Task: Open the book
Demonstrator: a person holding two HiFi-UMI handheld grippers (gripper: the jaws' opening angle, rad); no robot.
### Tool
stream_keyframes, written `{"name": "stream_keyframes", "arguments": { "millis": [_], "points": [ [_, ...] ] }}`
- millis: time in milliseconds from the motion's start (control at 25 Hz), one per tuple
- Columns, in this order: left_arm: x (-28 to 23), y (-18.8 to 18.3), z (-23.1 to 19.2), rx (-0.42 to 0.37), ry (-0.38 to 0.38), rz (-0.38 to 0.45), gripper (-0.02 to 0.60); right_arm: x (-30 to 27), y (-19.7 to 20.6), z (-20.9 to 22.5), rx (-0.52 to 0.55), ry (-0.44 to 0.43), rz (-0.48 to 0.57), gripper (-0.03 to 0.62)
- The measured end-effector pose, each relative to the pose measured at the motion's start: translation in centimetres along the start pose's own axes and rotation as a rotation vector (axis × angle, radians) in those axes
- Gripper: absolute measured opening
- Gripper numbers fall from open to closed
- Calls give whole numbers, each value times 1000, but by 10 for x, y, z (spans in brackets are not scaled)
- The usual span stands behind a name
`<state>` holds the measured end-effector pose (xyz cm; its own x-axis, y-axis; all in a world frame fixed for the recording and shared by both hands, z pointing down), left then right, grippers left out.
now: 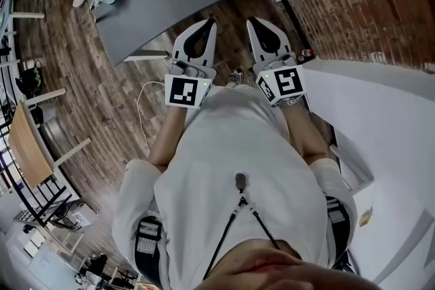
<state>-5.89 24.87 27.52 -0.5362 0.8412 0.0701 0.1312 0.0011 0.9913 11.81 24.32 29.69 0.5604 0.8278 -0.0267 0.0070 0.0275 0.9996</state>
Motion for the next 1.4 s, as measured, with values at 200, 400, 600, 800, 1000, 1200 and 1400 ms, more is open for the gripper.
{"name": "stream_keyframes", "arguments": {
  "millis": [200, 400, 600, 800, 1000, 1200, 1400],
  "points": [
    [-12, 0, 5, 2, -18, -2, 23, -3, -1, 21, -11, -3, 0, 38],
    [-19, 8, 4, -41, -18, -64, 23, -7, 0, 27, -4, -33, 4, 38],
    [-30, 8, 4, -7, -34, -40, 23, -13, 5, 33, 2, -59, -20, 38],
    [-36, 12, -7, -1, -46, -50, 23, -26, 8, 39, 2, -57, -32, 38],
    [-44, 23, -22, -19, -30, -87, 23, -36, 13, 46, 4, -36, -45, 38],
    [-64, 23, -34, 22, -23, -42, 23, -51, 14, 55, 16, -22, -59, 38],
    [-89, 26, -51, 47, -26, -16, 23, -75, 17, 70, 16, -16, -67, 38]
  ]
}}
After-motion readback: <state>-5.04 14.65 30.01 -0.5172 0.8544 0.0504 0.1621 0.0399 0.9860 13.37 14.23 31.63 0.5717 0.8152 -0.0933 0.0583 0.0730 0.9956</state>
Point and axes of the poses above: the fingertips, and each gripper's own axes: x backward along the fingers, z to its right, y out of its underside, the point moved 9 cm from there along x, backward along the fingers, and after that the axes turned 6 degrees about x, right-handed, at the moved point
